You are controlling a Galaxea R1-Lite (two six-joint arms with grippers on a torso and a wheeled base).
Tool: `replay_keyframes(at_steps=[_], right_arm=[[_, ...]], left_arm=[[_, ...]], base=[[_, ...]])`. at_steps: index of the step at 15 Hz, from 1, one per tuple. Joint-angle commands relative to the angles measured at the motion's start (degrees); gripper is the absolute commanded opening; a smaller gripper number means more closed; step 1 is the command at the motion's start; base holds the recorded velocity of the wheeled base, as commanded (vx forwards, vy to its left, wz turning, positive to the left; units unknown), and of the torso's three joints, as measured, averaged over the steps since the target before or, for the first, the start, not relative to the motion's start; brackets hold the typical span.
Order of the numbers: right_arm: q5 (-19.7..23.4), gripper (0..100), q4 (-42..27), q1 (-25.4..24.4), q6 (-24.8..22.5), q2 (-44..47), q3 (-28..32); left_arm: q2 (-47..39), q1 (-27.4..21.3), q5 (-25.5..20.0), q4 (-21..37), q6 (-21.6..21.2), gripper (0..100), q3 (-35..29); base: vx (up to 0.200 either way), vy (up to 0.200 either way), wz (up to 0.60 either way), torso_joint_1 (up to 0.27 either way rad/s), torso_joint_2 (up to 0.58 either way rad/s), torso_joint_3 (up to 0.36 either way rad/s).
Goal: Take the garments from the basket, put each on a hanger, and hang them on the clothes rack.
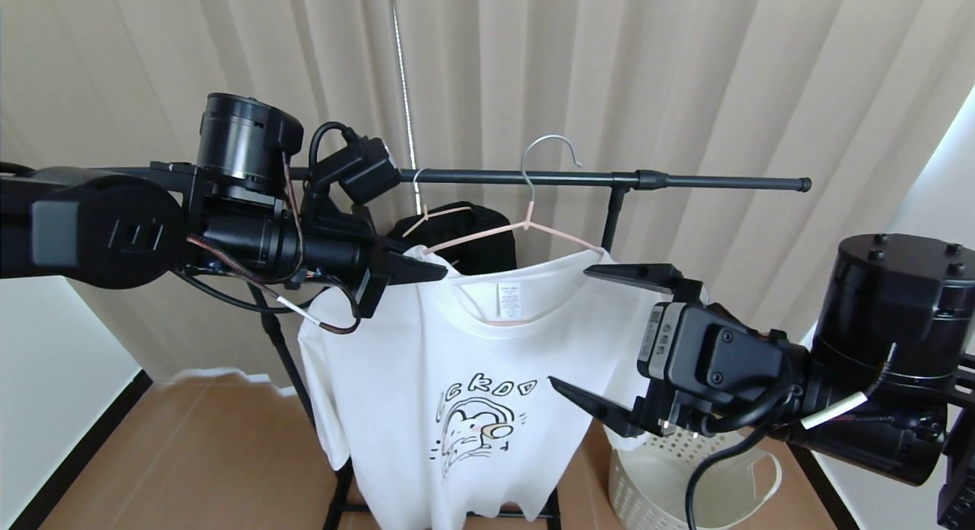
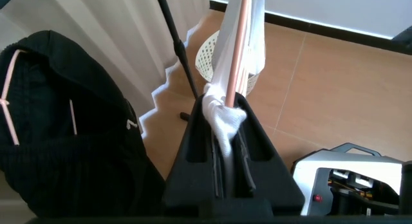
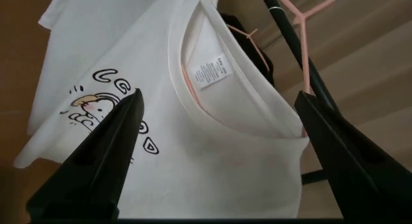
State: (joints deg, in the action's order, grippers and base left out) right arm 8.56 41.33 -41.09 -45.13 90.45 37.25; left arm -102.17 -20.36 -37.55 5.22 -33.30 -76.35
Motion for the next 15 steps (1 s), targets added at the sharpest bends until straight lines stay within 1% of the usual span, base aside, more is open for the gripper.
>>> replay_keyframes(at_steps=[1,3,5,10,15], right_arm=[[-0.74,100,-0.81,-1.44,-0.66,1.3,1.77],[-1.61,100,-1.51,-2.24,-1.54,4.38,5.37],[-2.23,100,-4.41,-2.24,-2.16,6.66,8.1],[-2.23,100,-5.03,-1.71,-2.07,11.76,13.28],[-2.32,100,-5.12,0.66,-2.07,14.14,16.01]], left_arm=[[-0.49,-0.3,0.37,-0.3,-0.01,0,-0.03],[-1.01,-1.17,0.81,-1.61,-0.01,0,0.76],[-1.01,-1.97,0.81,-2.49,-0.01,0,1.38],[-0.75,-3.2,0.81,-3.28,-0.01,0,2.17],[-0.14,-3.64,0.81,-3.28,-0.01,0,2.79]], base=[[0.0,0.0,0.0,0.0,0.0,0.0],[0.0,0.0,0.0,0.0,0.0,0.0],[0.0,0.0,0.0,0.0,0.0,0.0],[0.0,0.0,0.0,0.0,0.0,0.0],[0.0,0.0,0.0,0.0,0.0,0.0]])
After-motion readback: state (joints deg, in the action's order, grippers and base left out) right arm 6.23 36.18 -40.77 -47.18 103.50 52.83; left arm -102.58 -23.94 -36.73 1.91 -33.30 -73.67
